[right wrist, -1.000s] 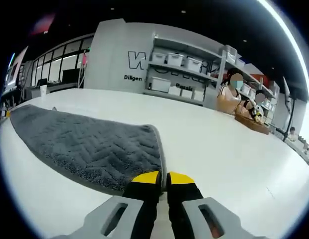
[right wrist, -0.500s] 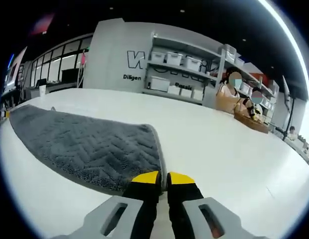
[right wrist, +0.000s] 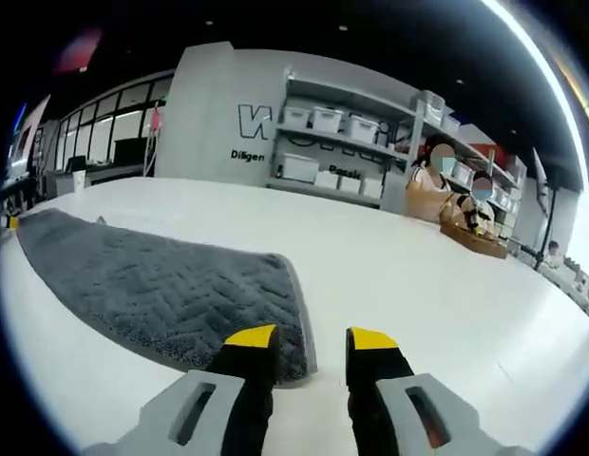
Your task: Open the folded towel by lifting each exposed corner and separating the folded layers until the towel lies flat within the target outline without major curled edges
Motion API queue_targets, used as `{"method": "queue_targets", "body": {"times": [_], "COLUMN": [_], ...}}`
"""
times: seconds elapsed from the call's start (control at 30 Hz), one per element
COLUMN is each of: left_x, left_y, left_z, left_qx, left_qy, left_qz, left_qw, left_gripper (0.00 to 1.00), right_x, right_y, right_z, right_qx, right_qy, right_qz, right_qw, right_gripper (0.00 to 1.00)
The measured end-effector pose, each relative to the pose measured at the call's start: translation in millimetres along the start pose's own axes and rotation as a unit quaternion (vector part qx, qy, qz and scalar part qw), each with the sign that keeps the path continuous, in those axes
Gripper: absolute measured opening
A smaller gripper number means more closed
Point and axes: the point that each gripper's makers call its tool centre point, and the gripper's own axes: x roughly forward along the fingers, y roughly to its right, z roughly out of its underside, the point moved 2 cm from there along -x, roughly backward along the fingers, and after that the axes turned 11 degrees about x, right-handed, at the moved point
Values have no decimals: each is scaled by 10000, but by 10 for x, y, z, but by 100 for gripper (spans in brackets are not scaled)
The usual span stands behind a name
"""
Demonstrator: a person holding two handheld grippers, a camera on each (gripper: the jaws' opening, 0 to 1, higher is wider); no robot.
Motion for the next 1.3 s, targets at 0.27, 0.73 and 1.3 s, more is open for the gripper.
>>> {"method": "queue_targets", "body": {"times": [0.27, 0.73, 1.3], "left_x": [16, -3, -47], "left_y": [220, 498, 597], "left_z": [-116, -184, -166], "left_qx": [-211, 40, 444], "left_qy": [229, 263, 20], "left_qz": [702, 1392, 1570], "left_qw": [9970, 9899, 9866], "left_gripper": [55, 90, 99], "right_x": [-40, -99, -100], "right_y": [15, -108, -350], "right_z": [-6, 14, 21], "right_qx": [198, 381, 284], "right_qy": [-116, -267, -451], "right_qz": [20, -244, -640], "right_qw": [9997, 9986, 9965], "right_gripper": [56, 82, 99]}}
